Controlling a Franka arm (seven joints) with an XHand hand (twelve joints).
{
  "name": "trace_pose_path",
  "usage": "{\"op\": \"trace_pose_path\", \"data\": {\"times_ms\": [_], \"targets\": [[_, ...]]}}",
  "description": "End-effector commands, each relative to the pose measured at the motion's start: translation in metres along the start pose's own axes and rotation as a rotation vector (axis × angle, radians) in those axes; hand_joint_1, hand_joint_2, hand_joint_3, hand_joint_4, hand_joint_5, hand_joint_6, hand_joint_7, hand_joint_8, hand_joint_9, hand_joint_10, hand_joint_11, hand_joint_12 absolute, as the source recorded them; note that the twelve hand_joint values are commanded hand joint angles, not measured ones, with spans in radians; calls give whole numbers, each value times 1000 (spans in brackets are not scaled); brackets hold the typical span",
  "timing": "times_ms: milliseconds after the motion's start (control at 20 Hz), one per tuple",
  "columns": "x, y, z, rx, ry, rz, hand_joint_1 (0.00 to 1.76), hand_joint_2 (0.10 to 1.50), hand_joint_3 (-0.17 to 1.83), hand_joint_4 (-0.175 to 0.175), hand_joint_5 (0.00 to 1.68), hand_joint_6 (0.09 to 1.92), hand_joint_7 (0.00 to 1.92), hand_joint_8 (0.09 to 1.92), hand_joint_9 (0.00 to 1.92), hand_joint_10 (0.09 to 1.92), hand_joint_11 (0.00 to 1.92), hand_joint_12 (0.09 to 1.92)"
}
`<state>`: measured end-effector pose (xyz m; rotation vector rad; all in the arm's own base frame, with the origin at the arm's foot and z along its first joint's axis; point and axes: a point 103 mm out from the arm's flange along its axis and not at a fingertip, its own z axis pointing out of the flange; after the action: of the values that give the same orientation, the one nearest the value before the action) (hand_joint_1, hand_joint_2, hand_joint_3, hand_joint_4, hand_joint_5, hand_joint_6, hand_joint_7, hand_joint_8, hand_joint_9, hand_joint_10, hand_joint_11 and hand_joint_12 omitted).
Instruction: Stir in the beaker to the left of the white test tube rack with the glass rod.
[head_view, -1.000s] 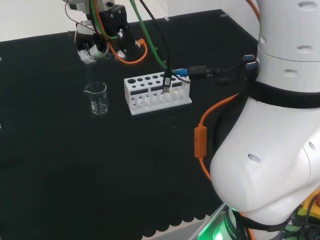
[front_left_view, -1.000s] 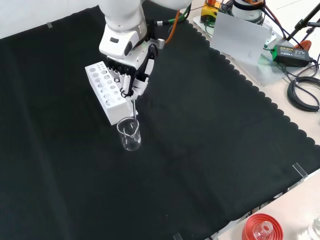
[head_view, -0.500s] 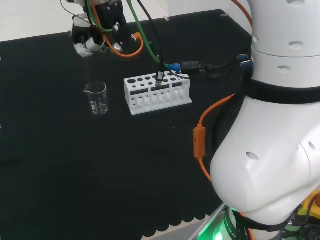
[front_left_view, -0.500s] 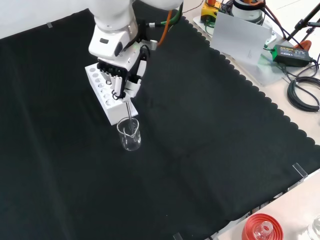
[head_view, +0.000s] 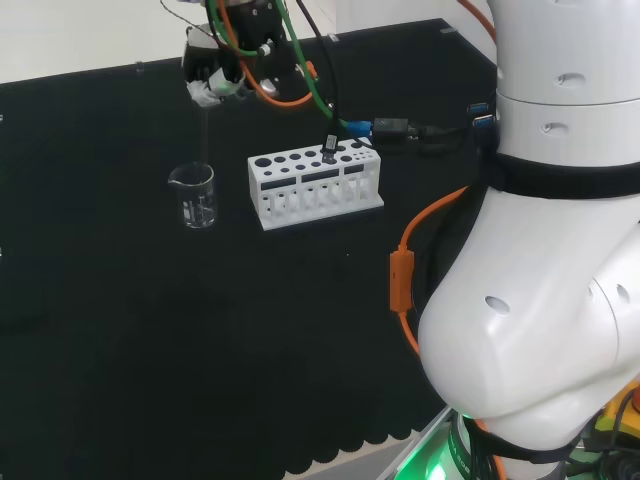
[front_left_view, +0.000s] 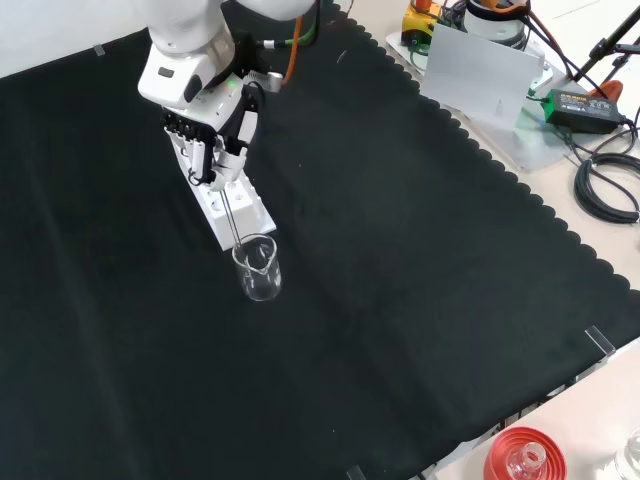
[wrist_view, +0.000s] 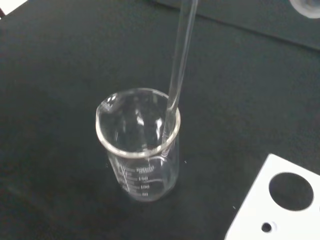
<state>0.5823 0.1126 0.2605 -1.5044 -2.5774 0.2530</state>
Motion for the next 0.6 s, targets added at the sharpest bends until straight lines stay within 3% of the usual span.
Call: {"op": "trace_pose_path", "data": {"times_ms": [50, 600], "targets": [[-8, -17, 12, 20, 25, 26, 1172, 1192, -175, -175, 1001, 1014, 1573, 611, 1790, 350, 1664, 785], [65, -15, 2, 36, -29, -46, 1171, 1193, -175, -175, 999, 1017, 1574, 610, 1790, 350, 1664, 784]]}}
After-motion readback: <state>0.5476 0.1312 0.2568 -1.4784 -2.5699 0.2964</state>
